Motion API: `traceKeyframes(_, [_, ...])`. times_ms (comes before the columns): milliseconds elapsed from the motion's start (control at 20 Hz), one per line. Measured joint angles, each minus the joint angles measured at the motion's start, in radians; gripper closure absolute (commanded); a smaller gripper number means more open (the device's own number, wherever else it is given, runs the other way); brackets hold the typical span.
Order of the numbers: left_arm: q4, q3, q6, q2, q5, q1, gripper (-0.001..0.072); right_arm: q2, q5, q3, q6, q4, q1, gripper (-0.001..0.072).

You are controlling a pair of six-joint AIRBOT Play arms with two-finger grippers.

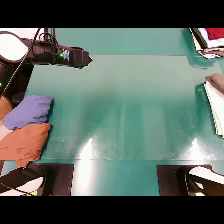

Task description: Fold the shirts.

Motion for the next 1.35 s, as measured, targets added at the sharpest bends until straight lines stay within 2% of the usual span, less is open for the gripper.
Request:
traceKeyframes(50, [0.000, 0.000, 0.000, 0.000, 0.000, 0.000, 0.0683, 0.017, 0.006, -0.038, 0.000, -0.025, -0.017, 0.0434])
traceKeyframes(150, [0.000, 0.000, 0.000, 0.000, -0.003, 0.000, 0.0682, 0.049, 0.021, -0.106, 0.002, -0.058, -0.053, 0.0224])
traceKeyframes(450, [0.000, 0.000, 0.000, 0.000, -0.011, 0.000, 0.0682, 0.110, 0.045, -0.156, 0.003, -0.047, -0.083, 0.0225])
traceKeyframes(550, [0.000, 0.000, 0.000, 0.000, -0.011, 0.000, 0.0682, 0.130, 0.040, -0.137, 0.003, 0.016, -0.024, 0.0286])
traceKeyframes(700, [0.001, 0.000, 0.000, 0.000, -0.020, 0.000, 0.0682, 0.151, 0.026, -0.105, 0.003, 0.088, 0.137, 0.0286])
traceKeyframes(750, [0.000, 0.000, 0.000, 0.000, -0.026, 0.000, 0.0682, 0.156, 0.024, -0.095, 0.003, 0.100, 0.208, 0.0342])
traceKeyframes(850, [-0.001, 0.000, 0.000, 0.000, -0.029, 0.000, 0.0682, 0.160, 0.018, -0.082, 0.002, 0.115, 0.344, 0.0649])
traceKeyframes(900, [-0.002, 0.000, 0.000, 0.000, -0.029, 0.000, 0.0682, 0.162, 0.011, -0.078, 0.002, 0.121, 0.416, 0.0693])
traceKeyframes(1150, [-0.005, 0.000, 0.000, 0.000, 0.010, 0.000, 0.0682, 0.165, -0.021, -0.070, -0.001, 0.130, 0.686, 0.0692])
traceKeyframes(1350, [-0.006, 0.000, 0.000, 0.000, 0.026, 0.000, 0.0682, 0.165, -0.035, -0.068, -0.002, 0.131, 0.770, 0.0692])
